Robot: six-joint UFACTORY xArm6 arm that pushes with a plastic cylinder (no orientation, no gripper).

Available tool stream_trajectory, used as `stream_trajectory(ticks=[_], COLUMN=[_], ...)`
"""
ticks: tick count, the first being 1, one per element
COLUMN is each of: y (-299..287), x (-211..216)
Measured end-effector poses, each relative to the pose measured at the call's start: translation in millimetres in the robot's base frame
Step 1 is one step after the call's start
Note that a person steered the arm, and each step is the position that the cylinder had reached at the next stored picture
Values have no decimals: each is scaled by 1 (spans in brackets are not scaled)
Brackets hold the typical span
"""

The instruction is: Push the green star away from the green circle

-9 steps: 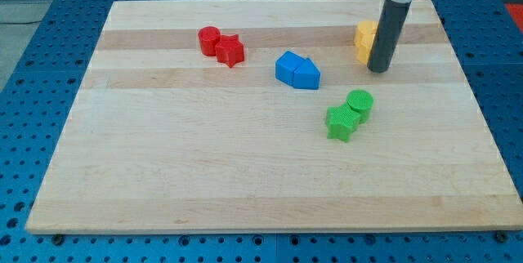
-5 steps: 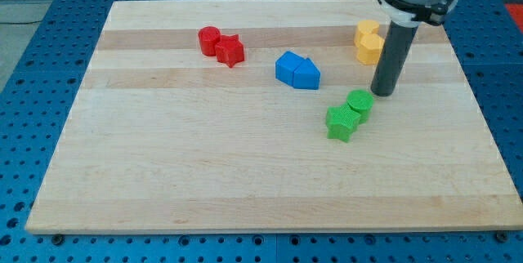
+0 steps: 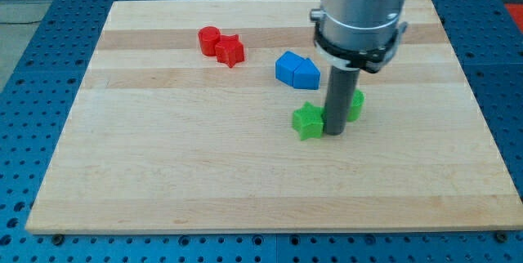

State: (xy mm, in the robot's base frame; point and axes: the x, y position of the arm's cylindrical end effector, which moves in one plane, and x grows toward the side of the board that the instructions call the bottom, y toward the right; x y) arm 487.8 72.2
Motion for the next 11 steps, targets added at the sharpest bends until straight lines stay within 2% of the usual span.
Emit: stream_trajectory(ticks=[2, 8, 10, 11], y=[-67, -137, -139, -151], x=[-21, -28, 13, 20])
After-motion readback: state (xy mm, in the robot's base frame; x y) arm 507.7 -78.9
